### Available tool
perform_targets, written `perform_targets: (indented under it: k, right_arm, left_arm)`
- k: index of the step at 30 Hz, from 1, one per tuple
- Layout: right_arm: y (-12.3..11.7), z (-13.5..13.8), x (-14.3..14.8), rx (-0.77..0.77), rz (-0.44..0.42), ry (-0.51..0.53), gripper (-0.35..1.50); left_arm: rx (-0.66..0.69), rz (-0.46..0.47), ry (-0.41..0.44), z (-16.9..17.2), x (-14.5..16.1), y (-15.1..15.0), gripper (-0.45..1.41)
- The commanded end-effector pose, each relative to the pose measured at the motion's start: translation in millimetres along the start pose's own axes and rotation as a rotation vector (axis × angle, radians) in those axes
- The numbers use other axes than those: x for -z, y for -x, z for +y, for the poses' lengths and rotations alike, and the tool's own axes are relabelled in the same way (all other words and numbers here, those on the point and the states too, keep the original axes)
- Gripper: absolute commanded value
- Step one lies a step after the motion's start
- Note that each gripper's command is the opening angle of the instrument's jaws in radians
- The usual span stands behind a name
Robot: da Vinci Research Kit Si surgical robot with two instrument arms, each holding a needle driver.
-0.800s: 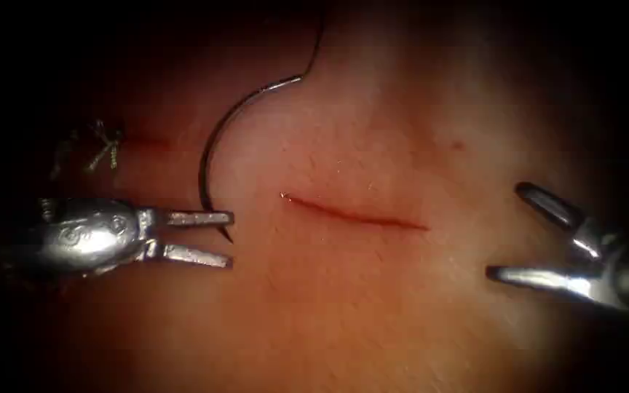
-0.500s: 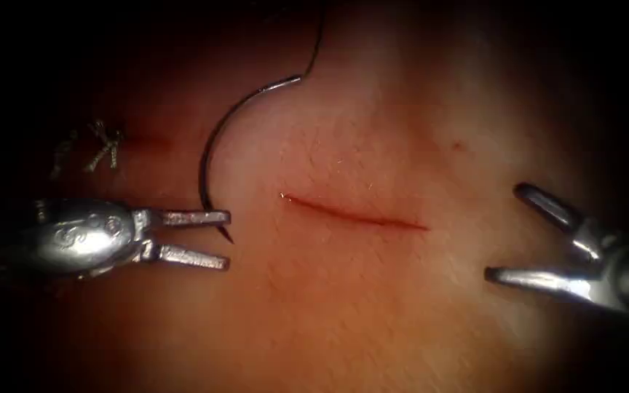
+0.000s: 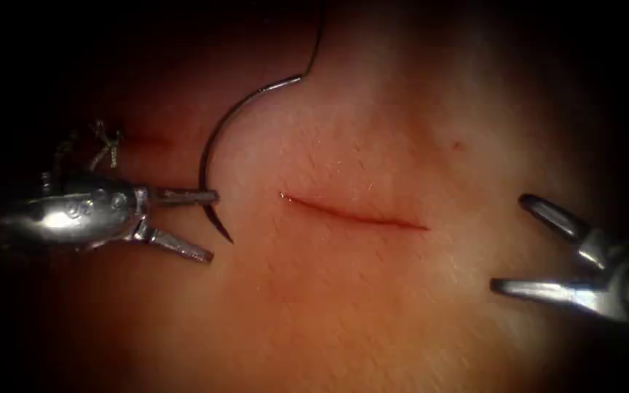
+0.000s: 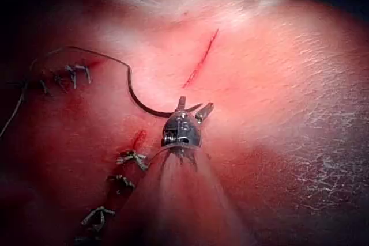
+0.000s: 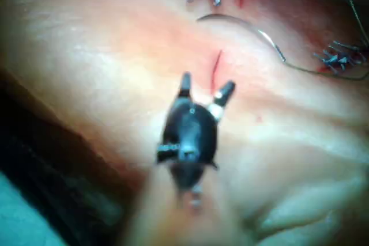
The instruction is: Wound Closure
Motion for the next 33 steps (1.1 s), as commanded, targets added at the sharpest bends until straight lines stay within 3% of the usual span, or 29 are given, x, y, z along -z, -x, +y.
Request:
perform_targets:
  k: [1,6,17,22,28,31,33]
  right_arm:
    - [0.2,-0.3,-0.9,0.001,0.003,-0.001,1.3]
    - [0.1,-0.6,-0.9,0.003,0.002,-0.004,1.3]
    - [0.1,-1.3,-1.4,0.007,-0.003,-0.003,1.3]
    - [0.2,-1.4,-1.6,0.008,-0.005,-0.004,1.3]
    - [0.1,-1.4,-1.5,0.008,-0.005,-0.005,1.26]
    - [0.1,-1.5,-1.5,0.008,-0.007,-0.007,1.21]
    - [0.0,-1.5,-1.5,0.008,-0.007,-0.007,1.21]
  left_arm:
    - [-0.01,-0.019,0.01,-0.5,-0.8,0.3,0.55]
    - [-0.073,-0.139,0.087,-2.2,-0.9,1.3,0.56]
    - [-0.115,-0.167,0.117,-2.6,-2.5,2.9,0.65]
    - [-0.126,-0.187,0.13,-2.9,-3.2,3.4,0.6]
    - [-0.137,-0.194,0.137,-4.2,-3.7,3.4,0.29]
    - [-0.141,-0.201,0.145,-4.9,-3.7,3.3,-0.38]
    - [-0.153,-0.199,0.149,-5.0,-3.6,3.2,-0.45]
